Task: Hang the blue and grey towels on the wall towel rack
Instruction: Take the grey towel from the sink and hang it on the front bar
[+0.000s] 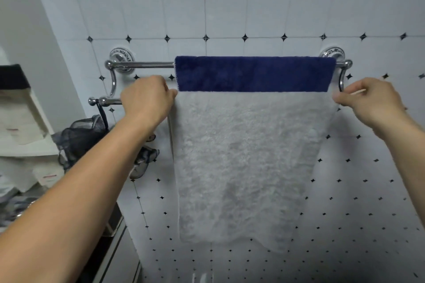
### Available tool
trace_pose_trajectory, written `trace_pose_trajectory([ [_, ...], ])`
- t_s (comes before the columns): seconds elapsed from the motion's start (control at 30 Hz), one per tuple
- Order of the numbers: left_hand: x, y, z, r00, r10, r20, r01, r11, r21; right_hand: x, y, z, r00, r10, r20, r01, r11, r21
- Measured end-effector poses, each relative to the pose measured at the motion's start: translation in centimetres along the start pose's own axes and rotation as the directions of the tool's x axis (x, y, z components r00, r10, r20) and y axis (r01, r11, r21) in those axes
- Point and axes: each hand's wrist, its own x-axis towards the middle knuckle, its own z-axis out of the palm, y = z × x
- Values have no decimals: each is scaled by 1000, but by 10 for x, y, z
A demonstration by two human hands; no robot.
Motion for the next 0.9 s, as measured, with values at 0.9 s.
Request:
trace_pose_trajectory([
  [0.9,-132,-24,67,979,-193,63,170,610,-774,-81,94,71,976,129,178,-176,943,283],
])
